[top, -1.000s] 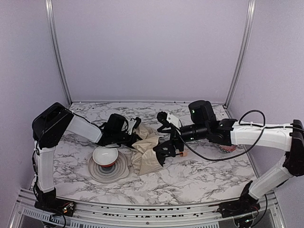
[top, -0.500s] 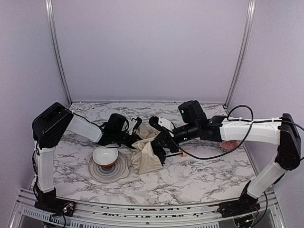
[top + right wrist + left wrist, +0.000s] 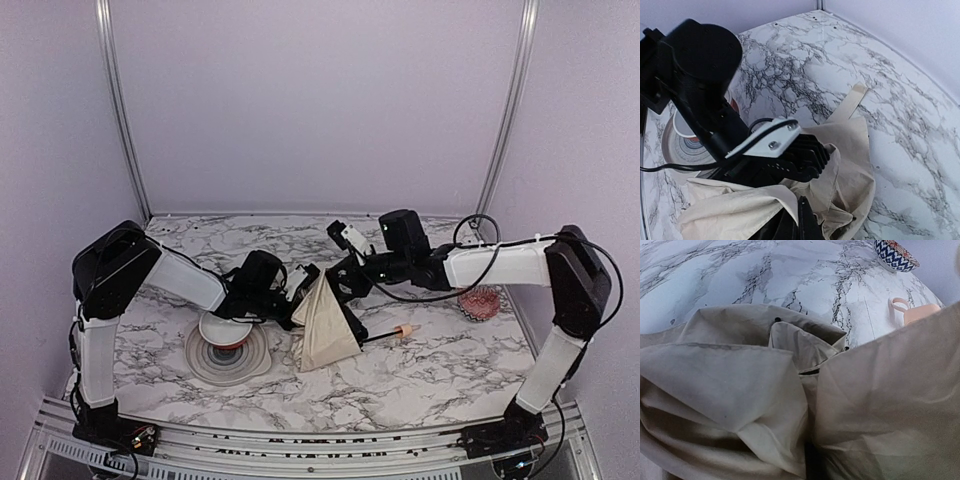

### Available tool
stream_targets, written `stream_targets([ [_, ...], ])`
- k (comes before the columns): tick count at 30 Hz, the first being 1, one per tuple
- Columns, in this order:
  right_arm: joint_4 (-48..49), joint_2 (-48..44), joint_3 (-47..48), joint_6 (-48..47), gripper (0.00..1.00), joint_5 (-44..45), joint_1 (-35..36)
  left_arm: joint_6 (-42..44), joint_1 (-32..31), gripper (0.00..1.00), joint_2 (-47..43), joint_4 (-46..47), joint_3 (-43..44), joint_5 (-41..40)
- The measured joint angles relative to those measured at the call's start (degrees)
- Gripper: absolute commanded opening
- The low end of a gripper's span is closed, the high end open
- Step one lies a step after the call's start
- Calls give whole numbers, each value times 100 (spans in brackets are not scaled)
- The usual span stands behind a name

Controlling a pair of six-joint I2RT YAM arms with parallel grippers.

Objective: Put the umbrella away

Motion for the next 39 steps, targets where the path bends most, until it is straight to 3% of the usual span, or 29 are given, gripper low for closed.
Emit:
stream_targets([
  [2, 157, 363, -114, 192, 0, -2, -39, -4, 11, 6, 4, -33, 31, 0],
  [5, 275, 905, -243, 431, 0, -70, -76, -7, 35, 24, 46, -59, 92, 11],
  [11, 450, 1349, -483, 708, 0, -319, -87, -98, 181, 67, 85, -33, 227, 33],
  [17, 726, 1309, -723, 817, 0, -632, -94, -162, 632, 80, -339, 44, -125, -319],
  [24, 702, 1025, -997, 887, 0, -839, -94, 9, 839, 77, -1456, 55, -496, -415],
  [29, 459, 472, -988, 894, 0, -828, -92, 133, 186, 82, -2197, 52, -632, 61],
  [35, 286, -326, -704, 894, 0, -721, -55, 232, -501, 82, -2107, -188, -640, 234],
  [37, 275, -498, -592, 892, 0, -660, -15, 229, -505, 72, -2033, -256, -638, 214],
  [39, 249, -592, -520, 883, 0, -599, 52, 258, -505, 46, -1969, -321, -629, 184],
])
